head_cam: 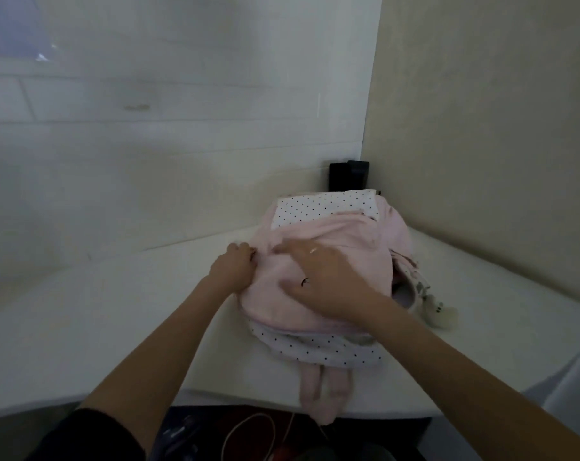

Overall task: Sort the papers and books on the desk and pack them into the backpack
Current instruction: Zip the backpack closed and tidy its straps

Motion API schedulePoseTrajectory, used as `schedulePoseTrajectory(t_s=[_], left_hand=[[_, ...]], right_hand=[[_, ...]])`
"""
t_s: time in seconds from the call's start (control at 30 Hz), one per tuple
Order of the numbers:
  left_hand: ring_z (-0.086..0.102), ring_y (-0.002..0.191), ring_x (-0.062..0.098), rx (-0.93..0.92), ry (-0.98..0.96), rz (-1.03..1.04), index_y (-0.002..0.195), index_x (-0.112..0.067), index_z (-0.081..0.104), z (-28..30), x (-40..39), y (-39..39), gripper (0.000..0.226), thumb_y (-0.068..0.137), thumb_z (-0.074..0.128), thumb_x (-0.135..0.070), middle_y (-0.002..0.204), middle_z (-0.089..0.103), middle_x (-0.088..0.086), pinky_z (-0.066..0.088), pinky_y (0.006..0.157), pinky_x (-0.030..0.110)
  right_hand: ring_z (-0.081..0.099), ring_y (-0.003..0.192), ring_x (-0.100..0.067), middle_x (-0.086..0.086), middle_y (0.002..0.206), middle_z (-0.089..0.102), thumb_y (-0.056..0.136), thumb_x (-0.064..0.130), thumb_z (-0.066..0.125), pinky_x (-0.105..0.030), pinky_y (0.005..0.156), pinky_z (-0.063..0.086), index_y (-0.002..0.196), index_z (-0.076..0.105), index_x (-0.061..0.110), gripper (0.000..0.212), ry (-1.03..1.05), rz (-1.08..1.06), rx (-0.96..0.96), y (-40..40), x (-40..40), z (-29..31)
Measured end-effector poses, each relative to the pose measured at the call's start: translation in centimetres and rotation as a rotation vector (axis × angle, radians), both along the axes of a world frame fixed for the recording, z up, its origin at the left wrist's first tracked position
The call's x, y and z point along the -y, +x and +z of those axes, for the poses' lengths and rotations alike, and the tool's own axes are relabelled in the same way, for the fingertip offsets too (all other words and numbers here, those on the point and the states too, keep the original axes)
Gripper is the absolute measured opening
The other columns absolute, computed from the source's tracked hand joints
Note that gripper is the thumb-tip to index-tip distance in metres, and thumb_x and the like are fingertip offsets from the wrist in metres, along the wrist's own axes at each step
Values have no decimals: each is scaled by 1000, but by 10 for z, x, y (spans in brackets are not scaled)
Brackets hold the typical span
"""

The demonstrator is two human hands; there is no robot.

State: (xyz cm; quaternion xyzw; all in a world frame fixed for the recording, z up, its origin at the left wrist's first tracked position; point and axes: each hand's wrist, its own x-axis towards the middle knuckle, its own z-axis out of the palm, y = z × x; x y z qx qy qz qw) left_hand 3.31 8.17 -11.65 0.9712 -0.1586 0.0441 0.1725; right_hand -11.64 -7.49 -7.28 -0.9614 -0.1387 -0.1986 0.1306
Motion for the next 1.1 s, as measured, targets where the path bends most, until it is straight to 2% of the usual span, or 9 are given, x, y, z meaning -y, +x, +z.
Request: schedulePoseTrajectory(t_s=[0.07,0.2,0.33,0.47,0.67,0.83,0.9,1.0,1.1], left_hand=[[53,113,41,11,83,29,132,-5,44,0,-7,-1,41,102,31,-30,126,48,23,41,95,43],[54,106,37,60,179,60,122,-11,53,-7,-26,-1,39,100,33,-37,117,49,18,45,88,41],[54,106,31,140,151,60,114,-12,58,-18,-52,-9,35,101,32,-33,109,55,12,43,80,38],[57,103,29,198,53,-48,114,-19,62,-22,-61,-46,35,103,31,-29,105,64,9,39,82,35],[58,85,32,138,-183,-211,87,-9,59,-21,-20,-89,36,103,35,-30,90,64,15,40,72,34],[45,61,16,175,-612,-215,66,-18,43,-31,-6,-91,35,100,40,-26,65,49,-1,30,61,27],[46,57,14,263,-712,-170,65,-17,46,-32,-12,-88,31,92,38,-29,60,50,-4,34,58,29],[57,70,20,371,-763,-175,75,-11,61,-31,-34,-75,31,81,37,-30,73,64,0,43,68,34],[58,104,26,462,-528,-190,113,-16,60,-36,-49,-43,51,71,33,-21,113,66,6,43,87,34]], right_hand=[[10,148,-18,4,159,20,90,57,45,-54,116,-1,145,23,42,62,-238,71,-216,-1,-19,-22],[12,148,-19,-3,159,21,90,57,26,-49,109,-19,149,26,32,64,-342,-13,-71,12,-14,-56],[32,142,-23,-9,150,40,96,34,45,-56,105,-14,140,45,22,45,-380,-47,58,26,-14,-63],[13,148,-17,-5,158,22,103,33,30,-55,112,-14,146,31,24,44,-378,-81,-79,44,-9,-60],[14,147,-17,-1,157,25,103,35,30,-59,112,-7,149,23,19,49,-325,-161,-133,62,-10,-57],[50,122,-23,2,131,56,84,25,50,-54,104,24,143,28,31,64,-77,-124,41,46,-36,-45],[54,111,-26,1,120,62,77,28,56,-44,91,34,136,38,33,62,-109,-82,91,46,-50,-51],[58,93,-31,-8,92,67,87,33,56,-39,75,38,99,60,18,20,84,-41,60,59,-60,-65],[50,57,-17,-1,54,51,97,37,47,-32,56,33,59,51,14,44,442,-53,111,66,-63,-72]])
